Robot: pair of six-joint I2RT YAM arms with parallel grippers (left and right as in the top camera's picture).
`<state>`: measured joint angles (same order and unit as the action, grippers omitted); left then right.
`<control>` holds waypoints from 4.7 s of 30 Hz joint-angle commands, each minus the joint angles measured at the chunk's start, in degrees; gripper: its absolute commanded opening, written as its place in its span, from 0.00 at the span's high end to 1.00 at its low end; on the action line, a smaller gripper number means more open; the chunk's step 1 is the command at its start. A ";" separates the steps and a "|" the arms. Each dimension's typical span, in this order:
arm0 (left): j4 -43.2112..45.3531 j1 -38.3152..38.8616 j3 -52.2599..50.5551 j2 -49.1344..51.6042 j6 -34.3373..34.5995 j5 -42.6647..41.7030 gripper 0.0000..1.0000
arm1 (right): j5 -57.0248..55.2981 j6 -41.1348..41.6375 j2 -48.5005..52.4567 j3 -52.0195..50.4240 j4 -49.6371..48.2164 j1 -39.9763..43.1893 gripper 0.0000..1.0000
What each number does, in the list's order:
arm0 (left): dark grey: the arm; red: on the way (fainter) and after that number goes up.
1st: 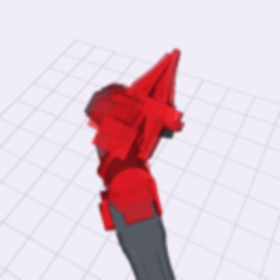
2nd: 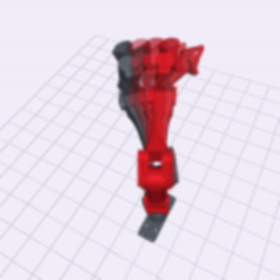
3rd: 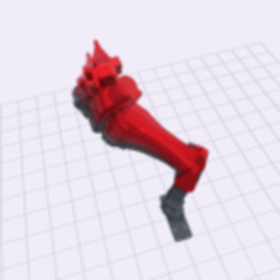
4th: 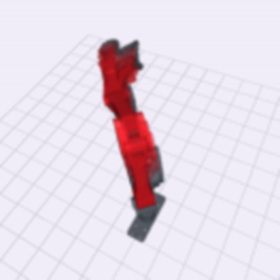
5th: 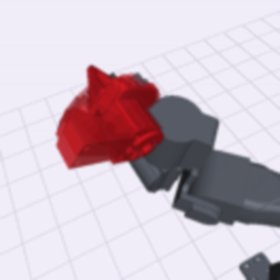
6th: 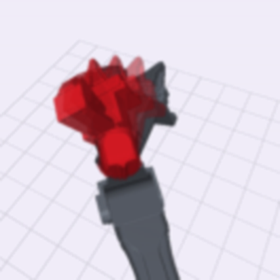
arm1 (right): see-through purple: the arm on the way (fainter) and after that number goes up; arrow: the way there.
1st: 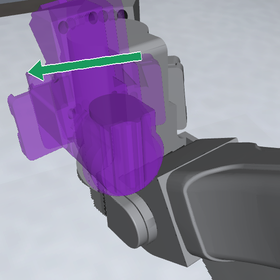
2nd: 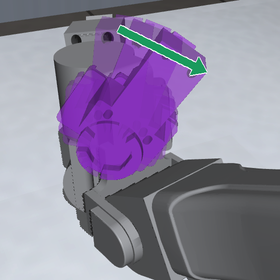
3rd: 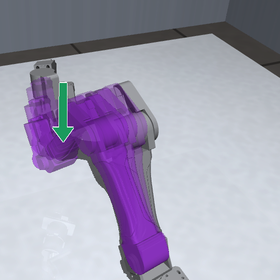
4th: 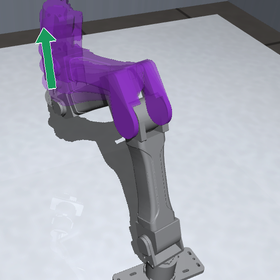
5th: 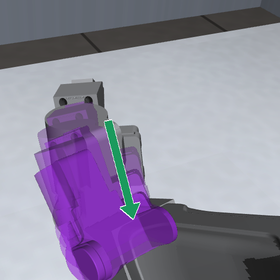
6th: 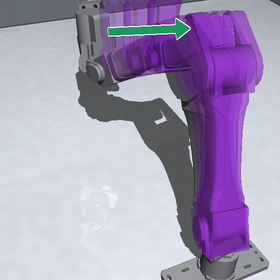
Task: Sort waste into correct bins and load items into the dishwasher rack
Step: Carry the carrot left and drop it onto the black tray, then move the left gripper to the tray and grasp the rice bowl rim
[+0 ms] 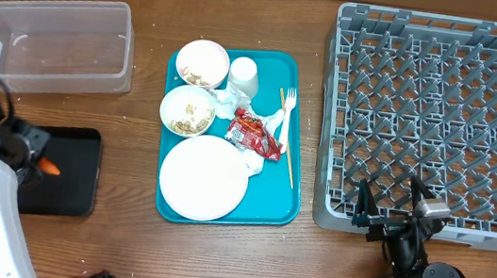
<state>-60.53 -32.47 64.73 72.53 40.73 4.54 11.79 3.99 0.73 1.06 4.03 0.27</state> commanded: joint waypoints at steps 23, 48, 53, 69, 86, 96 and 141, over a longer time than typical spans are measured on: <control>9.64 -8.59 -4.46 9.35 -1.68 -6.27 0.25 | -0.15 -0.39 -0.57 -0.59 -0.31 -0.26 0.00; 28.20 50.75 -2.10 8.11 -36.92 -4.20 0.00 | -0.15 -0.39 -0.57 -0.59 -0.31 -0.26 0.00; 27.76 51.58 0.70 17.59 -39.45 0.55 0.00 | -0.15 -0.39 -0.57 -0.59 -0.31 -0.26 0.00; 29.38 51.67 1.16 30.16 -47.17 0.35 0.09 | -0.15 -0.39 -0.57 -0.59 -0.31 -0.26 0.00; 28.15 51.78 4.68 31.54 -46.05 0.70 0.17 | -0.15 -0.39 -0.57 -0.59 -0.31 -0.26 0.00; 26.36 51.78 4.85 31.71 -45.92 0.31 0.30 | -0.15 -0.39 -0.57 -0.59 -0.31 -0.26 0.00; 21.92 51.63 8.63 34.16 -43.23 -0.13 0.96 | -0.15 -0.39 -0.57 -0.59 -0.31 -0.26 0.00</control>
<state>-38.24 19.27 72.27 106.04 -2.92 3.44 11.77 3.99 0.73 1.06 3.99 0.27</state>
